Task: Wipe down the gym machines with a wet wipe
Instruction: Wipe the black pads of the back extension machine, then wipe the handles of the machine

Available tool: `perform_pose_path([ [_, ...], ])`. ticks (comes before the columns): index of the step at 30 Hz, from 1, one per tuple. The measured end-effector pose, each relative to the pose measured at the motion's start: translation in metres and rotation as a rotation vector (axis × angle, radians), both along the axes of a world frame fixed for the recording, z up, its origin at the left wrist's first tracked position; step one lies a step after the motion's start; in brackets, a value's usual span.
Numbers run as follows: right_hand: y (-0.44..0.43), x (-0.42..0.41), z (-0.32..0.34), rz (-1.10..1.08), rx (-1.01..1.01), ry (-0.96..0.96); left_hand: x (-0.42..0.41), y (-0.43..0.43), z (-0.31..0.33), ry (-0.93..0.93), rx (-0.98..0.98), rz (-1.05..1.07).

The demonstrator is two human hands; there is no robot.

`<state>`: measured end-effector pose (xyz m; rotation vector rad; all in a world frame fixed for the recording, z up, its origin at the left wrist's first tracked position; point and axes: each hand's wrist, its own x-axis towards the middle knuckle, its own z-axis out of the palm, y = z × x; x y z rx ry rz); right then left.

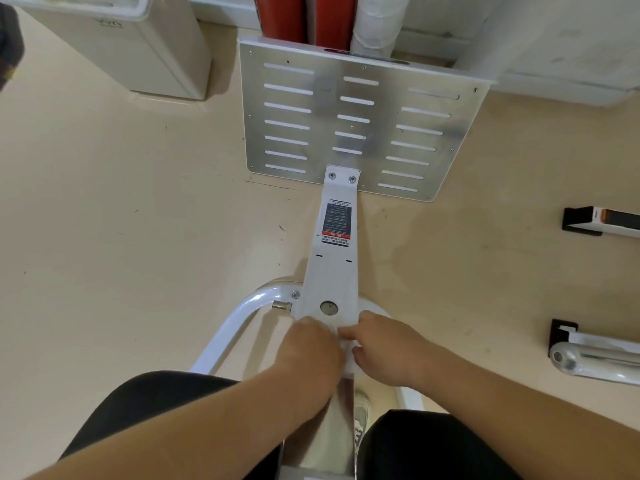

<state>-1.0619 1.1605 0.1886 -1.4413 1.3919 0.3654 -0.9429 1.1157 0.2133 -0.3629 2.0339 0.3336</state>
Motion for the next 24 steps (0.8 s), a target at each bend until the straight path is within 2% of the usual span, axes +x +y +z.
perform_pose_path([
  [2, -0.001, -0.003, 0.0, -0.054, 0.01, -0.017, -0.006, 0.002, -0.002, 0.07, 0.041, 0.053],
  [6, -0.009, 0.013, 0.005, -0.049, 0.024, -0.006, -0.003, -0.011, 0.001, 0.063, 0.043, 0.145],
  [11, -0.018, 0.03, 0.017, -0.242, 0.103, -0.097, 0.022, -0.036, 0.013, 0.12, 0.067, 0.517],
  [13, -0.025, 0.02, 0.031, -0.497, 0.117, -0.161, 0.034, -0.046, 0.019, 0.195, 0.087, 0.864],
  [15, -0.032, 0.004, 0.051, -0.93, 0.229, -0.314, 0.044, -0.054, 0.034, 0.302, 0.213, 1.374],
  [17, -0.035, -0.012, 0.079, -1.351, 0.422, -0.583, 0.049, -0.056, 0.06, 0.404, 0.486, 1.784],
  [18, -0.035, -0.015, 0.093, -1.517, 0.48, -0.716, 0.051, -0.055, 0.075, 0.45, 0.627, 1.899],
  [20, -0.033, -0.01, 0.12, -1.68, 0.479, -0.853, 0.055, -0.047, 0.103, 0.558, 0.796, 1.988],
  [24, -0.008, 0.019, 0.148, -1.665, 0.212, -0.765, 0.062, -0.023, 0.144, 0.771, 0.815, 1.925],
])
